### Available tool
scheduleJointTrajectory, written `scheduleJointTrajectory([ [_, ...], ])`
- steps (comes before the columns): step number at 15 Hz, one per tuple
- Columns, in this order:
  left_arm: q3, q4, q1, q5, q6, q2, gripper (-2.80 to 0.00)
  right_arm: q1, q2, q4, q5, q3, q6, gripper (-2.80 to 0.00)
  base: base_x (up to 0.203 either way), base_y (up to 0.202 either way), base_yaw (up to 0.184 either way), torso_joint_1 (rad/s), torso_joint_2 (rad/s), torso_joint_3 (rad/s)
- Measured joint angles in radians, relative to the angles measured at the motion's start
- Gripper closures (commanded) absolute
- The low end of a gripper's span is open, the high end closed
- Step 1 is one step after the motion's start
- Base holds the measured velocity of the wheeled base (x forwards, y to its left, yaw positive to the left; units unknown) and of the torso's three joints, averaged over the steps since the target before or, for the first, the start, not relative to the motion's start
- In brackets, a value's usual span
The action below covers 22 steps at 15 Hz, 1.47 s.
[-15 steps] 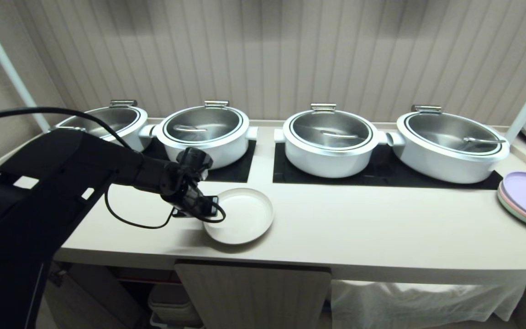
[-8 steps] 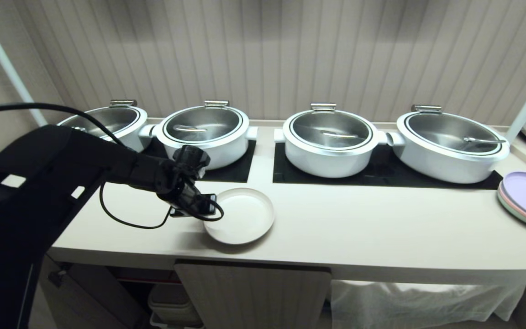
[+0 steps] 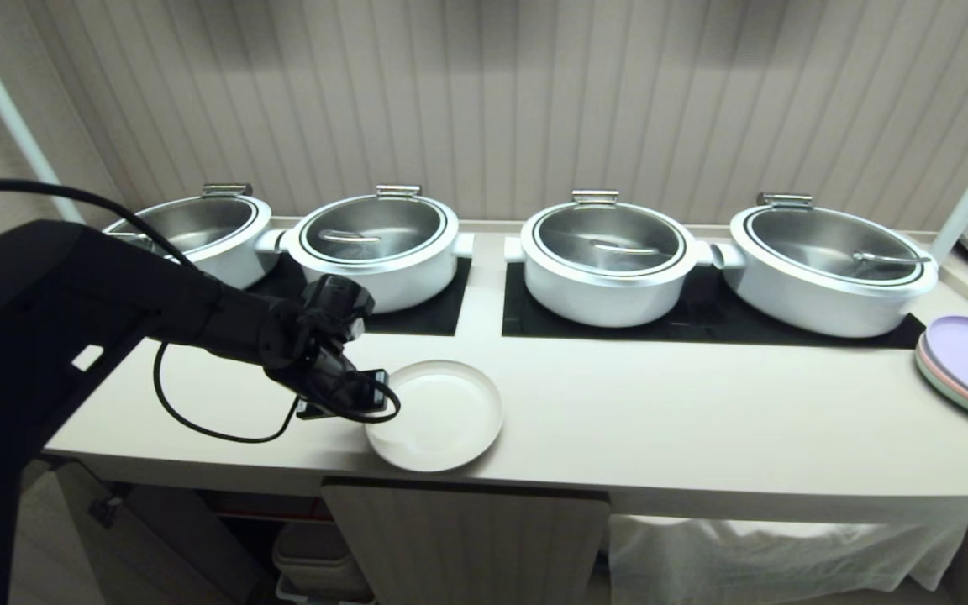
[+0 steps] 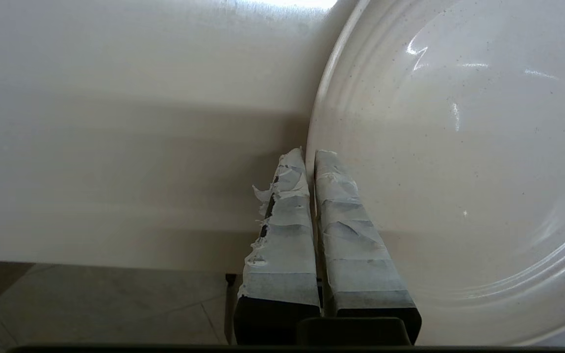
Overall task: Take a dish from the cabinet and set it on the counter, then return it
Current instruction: Pick up the plate from the table
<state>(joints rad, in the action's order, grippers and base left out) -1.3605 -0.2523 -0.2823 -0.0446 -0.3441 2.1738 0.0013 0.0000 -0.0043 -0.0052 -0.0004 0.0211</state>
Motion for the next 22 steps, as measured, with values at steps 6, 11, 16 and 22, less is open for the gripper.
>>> scheduleJointTrajectory([
  [6, 0.128, 0.021, 0.005, 0.025, -0.038, -0.103, 0.00, 0.000, 0.000, 0.000, 0.001, 0.000, 0.000, 0.00, 0.000, 0.000, 0.000, 0.000, 0.00, 0.000],
  [11, 0.294, 0.133, 0.031, 0.053, -0.063, -0.198, 0.00, 0.000, 0.000, 0.000, 0.001, 0.000, 0.000, 0.00, 0.000, 0.000, 0.000, 0.000, 0.00, 0.000],
  [16, 0.410, 0.134, 0.075, 0.083, -0.078, -0.292, 0.00, 0.000, 0.000, 0.000, 0.000, 0.000, 0.000, 0.00, 0.000, 0.000, 0.000, 0.000, 0.00, 0.000],
  [22, 0.500, 0.134, 0.077, 0.123, -0.164, -0.390, 0.00, 0.000, 0.000, 0.000, 0.001, 0.000, 0.000, 0.00, 0.000, 0.000, 0.000, 0.000, 0.00, 0.000],
])
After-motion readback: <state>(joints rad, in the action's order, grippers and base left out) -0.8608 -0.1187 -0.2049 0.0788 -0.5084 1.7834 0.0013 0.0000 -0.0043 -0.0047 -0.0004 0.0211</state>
